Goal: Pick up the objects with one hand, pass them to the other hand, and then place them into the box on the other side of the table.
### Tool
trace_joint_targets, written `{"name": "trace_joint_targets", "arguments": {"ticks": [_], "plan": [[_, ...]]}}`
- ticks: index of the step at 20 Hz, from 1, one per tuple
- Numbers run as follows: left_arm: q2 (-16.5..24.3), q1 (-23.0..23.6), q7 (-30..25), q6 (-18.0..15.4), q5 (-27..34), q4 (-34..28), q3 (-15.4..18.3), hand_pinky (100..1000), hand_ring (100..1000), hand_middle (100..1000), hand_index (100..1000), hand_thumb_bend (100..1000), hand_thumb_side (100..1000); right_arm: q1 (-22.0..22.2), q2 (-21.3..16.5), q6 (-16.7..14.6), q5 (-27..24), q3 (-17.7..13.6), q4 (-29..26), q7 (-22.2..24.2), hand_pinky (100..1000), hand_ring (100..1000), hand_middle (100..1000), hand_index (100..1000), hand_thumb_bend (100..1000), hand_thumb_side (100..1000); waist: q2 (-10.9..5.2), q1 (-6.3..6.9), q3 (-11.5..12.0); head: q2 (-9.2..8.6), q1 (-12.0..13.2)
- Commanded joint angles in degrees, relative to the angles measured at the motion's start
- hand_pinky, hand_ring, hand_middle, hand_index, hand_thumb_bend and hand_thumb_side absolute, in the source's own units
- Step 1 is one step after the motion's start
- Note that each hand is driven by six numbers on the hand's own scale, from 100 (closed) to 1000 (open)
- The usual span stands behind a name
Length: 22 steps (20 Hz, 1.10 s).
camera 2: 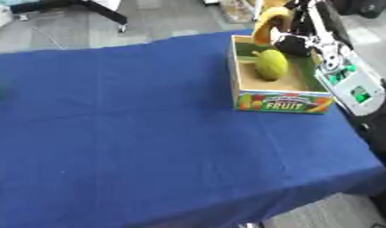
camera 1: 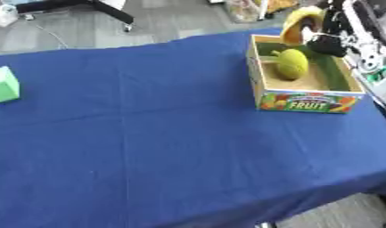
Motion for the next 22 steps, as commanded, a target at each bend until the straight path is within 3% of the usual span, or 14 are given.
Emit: {"name": "trace_joint_targets", "arguments": {"ticks": [1,2,5,7,10,13,16,17,22], "plan": [[0.41,-0.04,0.29,0.01,-0.59,-0.97,0.82,759,694,676,768,327,760,-2.12,-2.93,2.86,3.03,1.13,4.17,2.69,301,297,460,816,196,539,0.12,-0.14,0.15,-0.14,-0.25],[0.35,0.03,0.26,0.05,-0.62,-0.97,0.81,759,694,676,769,327,760,-2.82,-2.85,3.82,3.99,1.84,5.73,3.65,323,327,495,849,258,598,0.08,-0.18,0.23,-0.14,-0.24],[0.24,0.20,0.03,0.14,-0.69,-0.97,0.79,760,695,677,770,327,761,-4.96,-2.50,6.71,6.89,4.16,10.44,6.54,346,372,553,888,333,654,-0.06,-0.24,0.41,-0.14,-0.05],[0.18,0.30,-0.06,0.21,-0.75,-0.97,0.84,760,696,678,770,327,761,-6.25,-2.10,7.52,8.76,4.88,13.48,8.42,350,383,571,909,345,670,-0.13,-0.24,0.42,-0.14,0.08],[0.12,0.44,-0.04,0.22,-0.84,-0.97,0.98,760,696,678,770,327,760,-7.72,-1.56,5.73,11.48,4.09,17.89,11.02,341,373,565,916,327,663,-0.21,-0.21,0.34,-0.14,0.31],[0.21,0.52,0.08,0.33,-1.07,-0.97,1.19,760,696,678,770,326,758,-9.58,-0.83,3.17,14.13,3.05,21.43,10.81,314,342,535,908,271,618,-0.29,-0.14,0.20,-0.14,0.96],[0.67,0.45,0.48,0.76,-1.59,-0.97,1.66,760,697,679,772,324,753,-9.74,-0.61,0.37,14.84,2.01,18.93,8.34,295,321,510,900,184,521,-0.29,-0.02,-0.09,-0.14,2.91],[1.00,0.39,0.62,1.00,-1.88,-0.97,1.85,760,697,679,774,321,750,-9.52,-0.51,-0.54,14.33,1.71,17.58,7.45,289,315,500,896,115,458,-0.29,0.06,-0.16,-0.14,3.85],[4.03,0.19,1.41,3.22,-4.89,-0.97,3.16,760,697,683,778,314,733,-8.10,1.18,-4.99,10.45,1.87,10.48,3.02,296,321,489,891,100,327,-0.21,0.57,-0.57,-0.14,10.54]]}}
